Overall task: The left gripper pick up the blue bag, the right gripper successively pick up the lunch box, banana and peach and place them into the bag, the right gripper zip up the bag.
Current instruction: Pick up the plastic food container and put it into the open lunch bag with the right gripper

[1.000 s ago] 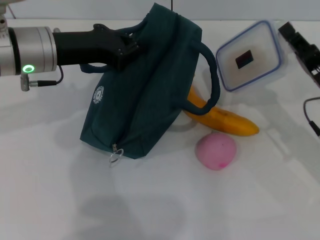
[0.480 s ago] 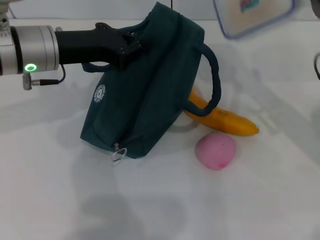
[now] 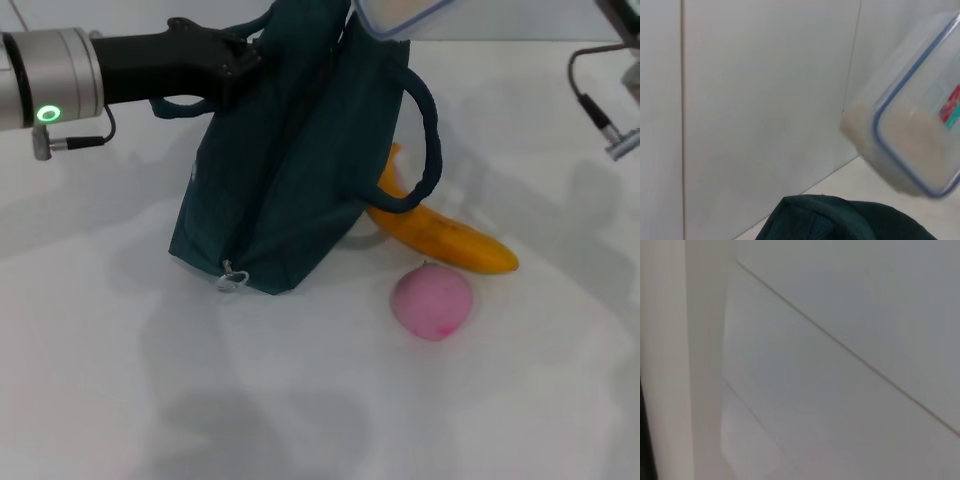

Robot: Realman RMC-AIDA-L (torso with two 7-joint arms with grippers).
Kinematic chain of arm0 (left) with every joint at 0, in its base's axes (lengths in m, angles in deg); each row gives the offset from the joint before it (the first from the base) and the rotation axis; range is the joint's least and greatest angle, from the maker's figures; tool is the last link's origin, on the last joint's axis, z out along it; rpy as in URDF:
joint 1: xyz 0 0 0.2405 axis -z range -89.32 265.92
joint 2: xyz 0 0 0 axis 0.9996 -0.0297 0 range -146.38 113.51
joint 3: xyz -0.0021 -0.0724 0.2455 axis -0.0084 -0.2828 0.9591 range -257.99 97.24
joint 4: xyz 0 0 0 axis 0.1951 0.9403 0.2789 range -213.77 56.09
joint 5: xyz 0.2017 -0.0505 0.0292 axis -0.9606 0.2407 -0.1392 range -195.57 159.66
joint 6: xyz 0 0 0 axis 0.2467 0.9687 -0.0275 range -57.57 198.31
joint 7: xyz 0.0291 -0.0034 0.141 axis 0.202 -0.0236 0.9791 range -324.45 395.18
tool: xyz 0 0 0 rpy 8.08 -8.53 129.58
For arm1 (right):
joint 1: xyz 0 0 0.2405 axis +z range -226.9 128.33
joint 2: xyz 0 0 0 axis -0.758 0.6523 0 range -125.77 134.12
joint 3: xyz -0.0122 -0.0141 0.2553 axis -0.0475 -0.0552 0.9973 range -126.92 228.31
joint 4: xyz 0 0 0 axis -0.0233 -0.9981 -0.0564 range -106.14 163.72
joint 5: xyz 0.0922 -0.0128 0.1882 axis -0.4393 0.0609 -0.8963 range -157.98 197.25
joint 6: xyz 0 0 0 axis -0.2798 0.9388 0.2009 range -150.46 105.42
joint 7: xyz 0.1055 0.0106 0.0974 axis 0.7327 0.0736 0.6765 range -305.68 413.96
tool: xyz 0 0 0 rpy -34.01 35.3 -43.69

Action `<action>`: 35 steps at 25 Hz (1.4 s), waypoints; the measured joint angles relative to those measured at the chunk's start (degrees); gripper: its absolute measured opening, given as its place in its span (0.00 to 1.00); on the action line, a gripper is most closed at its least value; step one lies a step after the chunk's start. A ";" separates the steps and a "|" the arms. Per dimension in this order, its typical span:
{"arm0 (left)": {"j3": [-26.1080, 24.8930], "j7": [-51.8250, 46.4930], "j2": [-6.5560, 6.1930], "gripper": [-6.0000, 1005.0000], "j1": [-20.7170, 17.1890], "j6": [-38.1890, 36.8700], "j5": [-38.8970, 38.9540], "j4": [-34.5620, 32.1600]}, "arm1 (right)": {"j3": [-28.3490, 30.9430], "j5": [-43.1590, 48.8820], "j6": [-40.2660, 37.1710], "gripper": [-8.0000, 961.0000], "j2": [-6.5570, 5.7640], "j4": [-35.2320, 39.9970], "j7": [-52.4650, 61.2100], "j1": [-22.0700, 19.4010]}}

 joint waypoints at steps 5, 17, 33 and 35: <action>-0.07 0.31 0.01 0.04 0.15 -0.02 -0.02 -0.01 | -3.47 0.93 5.37 0.11 0.22 -0.25 0.06 1.11; -0.26 0.89 -0.14 0.04 0.54 0.99 -0.63 0.60 | -4.58 11.19 16.70 0.11 0.20 -0.41 0.97 0.97; -0.09 1.05 0.17 0.04 -0.13 3.47 -0.74 1.07 | -5.19 18.14 15.35 0.16 0.04 2.24 -0.69 4.47; -0.08 1.07 0.16 0.04 -0.61 3.58 -0.77 1.24 | -5.88 18.22 7.20 0.24 -0.20 7.18 -1.06 2.45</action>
